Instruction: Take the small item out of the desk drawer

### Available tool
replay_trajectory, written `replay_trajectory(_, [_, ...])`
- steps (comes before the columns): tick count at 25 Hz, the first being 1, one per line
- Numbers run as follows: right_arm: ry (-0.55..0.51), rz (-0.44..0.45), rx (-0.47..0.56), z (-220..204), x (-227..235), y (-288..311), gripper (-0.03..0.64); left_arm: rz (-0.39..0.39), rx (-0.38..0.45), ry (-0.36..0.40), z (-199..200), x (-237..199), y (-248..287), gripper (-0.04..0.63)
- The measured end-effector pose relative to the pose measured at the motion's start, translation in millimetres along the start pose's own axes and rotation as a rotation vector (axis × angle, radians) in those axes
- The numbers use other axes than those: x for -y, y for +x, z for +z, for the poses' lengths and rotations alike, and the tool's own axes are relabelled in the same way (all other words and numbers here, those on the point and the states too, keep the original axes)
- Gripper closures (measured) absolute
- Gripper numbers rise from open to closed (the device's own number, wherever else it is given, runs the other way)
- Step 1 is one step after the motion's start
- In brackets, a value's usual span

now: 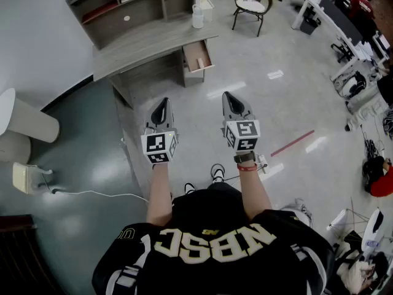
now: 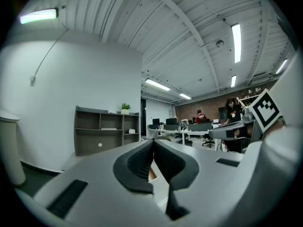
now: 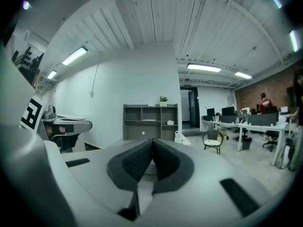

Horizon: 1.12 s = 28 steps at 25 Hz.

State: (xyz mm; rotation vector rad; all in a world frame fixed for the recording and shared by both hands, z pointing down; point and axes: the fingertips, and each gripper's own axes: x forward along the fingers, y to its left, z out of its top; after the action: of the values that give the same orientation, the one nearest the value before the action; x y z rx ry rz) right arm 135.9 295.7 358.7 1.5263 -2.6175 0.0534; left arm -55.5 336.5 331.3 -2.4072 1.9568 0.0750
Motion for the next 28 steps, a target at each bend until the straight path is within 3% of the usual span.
replay_trajectory(8, [0.056, 0.045, 0.054, 9, 44, 22, 0.611, 0.029, 0.006, 0.006, 4, 25, 42, 0.580])
replay_trajectory(14, [0.117, 0.096, 0.042, -10, 73, 30, 0.611, 0.057, -0.023, -0.011, -12, 51, 59, 0.580])
replay_trajectory(21, [0.156, 0.181, 0.002, -30, 65, 41, 0.611, 0.077, -0.055, -0.017, -22, 57, 68, 0.580])
replay_trajectory(28, [0.168, 0.190, -0.010, -35, 64, 70, 0.611, 0.068, -0.048, -0.046, -25, 47, 96, 0.580])
